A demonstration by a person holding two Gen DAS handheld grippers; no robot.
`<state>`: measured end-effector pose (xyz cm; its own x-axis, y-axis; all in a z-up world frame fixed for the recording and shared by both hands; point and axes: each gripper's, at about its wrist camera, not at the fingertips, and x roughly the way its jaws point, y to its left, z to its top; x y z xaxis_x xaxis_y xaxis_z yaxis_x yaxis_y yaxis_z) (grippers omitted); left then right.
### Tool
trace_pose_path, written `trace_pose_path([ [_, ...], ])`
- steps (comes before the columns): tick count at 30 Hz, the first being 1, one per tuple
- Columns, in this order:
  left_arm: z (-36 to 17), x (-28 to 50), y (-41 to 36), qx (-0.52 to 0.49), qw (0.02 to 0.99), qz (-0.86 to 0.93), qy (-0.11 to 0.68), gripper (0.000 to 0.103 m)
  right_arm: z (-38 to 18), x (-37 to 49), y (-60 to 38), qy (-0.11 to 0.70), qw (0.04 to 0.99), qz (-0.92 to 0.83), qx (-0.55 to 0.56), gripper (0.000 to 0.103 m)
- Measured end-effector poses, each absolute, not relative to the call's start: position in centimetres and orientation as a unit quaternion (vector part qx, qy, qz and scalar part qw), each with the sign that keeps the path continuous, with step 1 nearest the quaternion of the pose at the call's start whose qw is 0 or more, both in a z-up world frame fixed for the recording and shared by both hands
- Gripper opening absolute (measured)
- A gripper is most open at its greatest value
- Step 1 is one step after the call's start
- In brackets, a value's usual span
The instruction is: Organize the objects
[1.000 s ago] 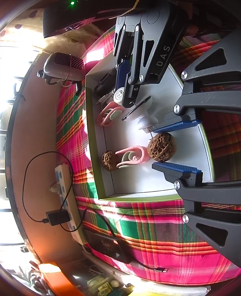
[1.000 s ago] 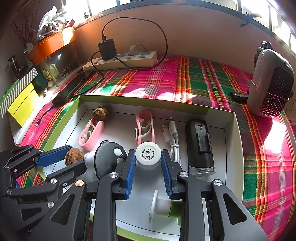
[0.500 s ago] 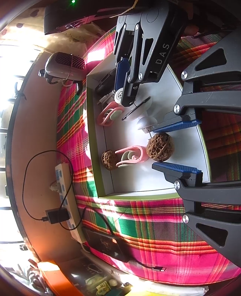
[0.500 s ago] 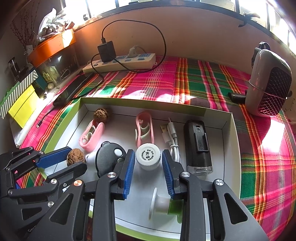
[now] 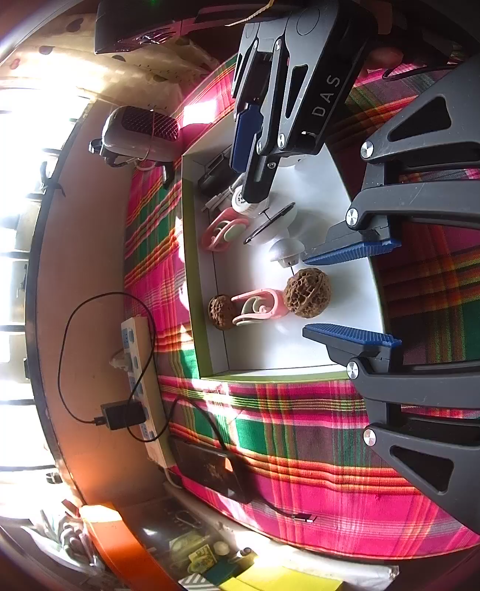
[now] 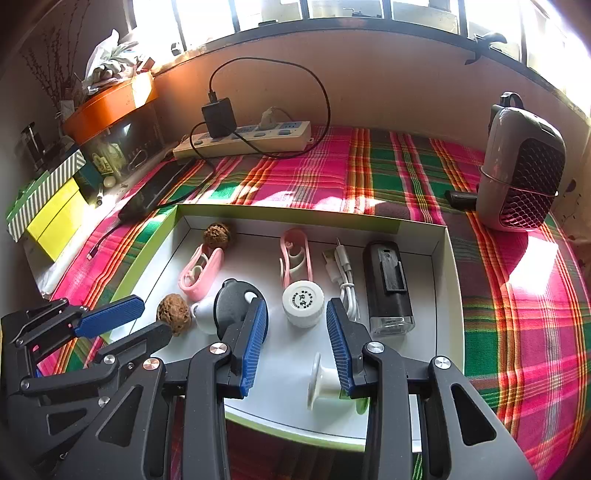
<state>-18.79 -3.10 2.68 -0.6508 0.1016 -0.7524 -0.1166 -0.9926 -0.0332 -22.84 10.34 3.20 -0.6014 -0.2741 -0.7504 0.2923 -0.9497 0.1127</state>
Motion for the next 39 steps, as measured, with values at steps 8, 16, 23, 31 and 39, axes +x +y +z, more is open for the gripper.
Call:
trace_pose_path([
  [8, 3.6, -16.7, -3.0, -0.401, 0.044, 0.915, 0.003, 0.031, 3.8, -20.9, 10.6, 0.013, 0.149, -0.9, 0.409, 0.036],
  [16, 3.6, -15.2, -2.6, -0.403, 0.029, 0.915, 0.002, 0.031, 4.4, -18.8, 11.2, 0.005, 0.14, -0.905, 0.401, 0.036],
  [23, 4.0, -13.7, -2.1, -0.395, 0.023, 0.918, 0.002, 0.031, 5.0, -16.9, 11.6, 0.008, 0.136, -0.91, 0.391, 0.036],
  [31, 3.0, -12.2, -1.4, -0.408, 0.021, 0.913, 0.001, 0.031, 4.4, -14.7, 12.2, 0.013, 0.117, -0.91, 0.398, 0.036],
  [39, 1.0, -10.9, -0.6, -0.434, 0.019, 0.9, 0.003, 0.031, 2.7, -13.4, 12.7, 0.017, 0.107, -0.902, 0.418, 0.048],
])
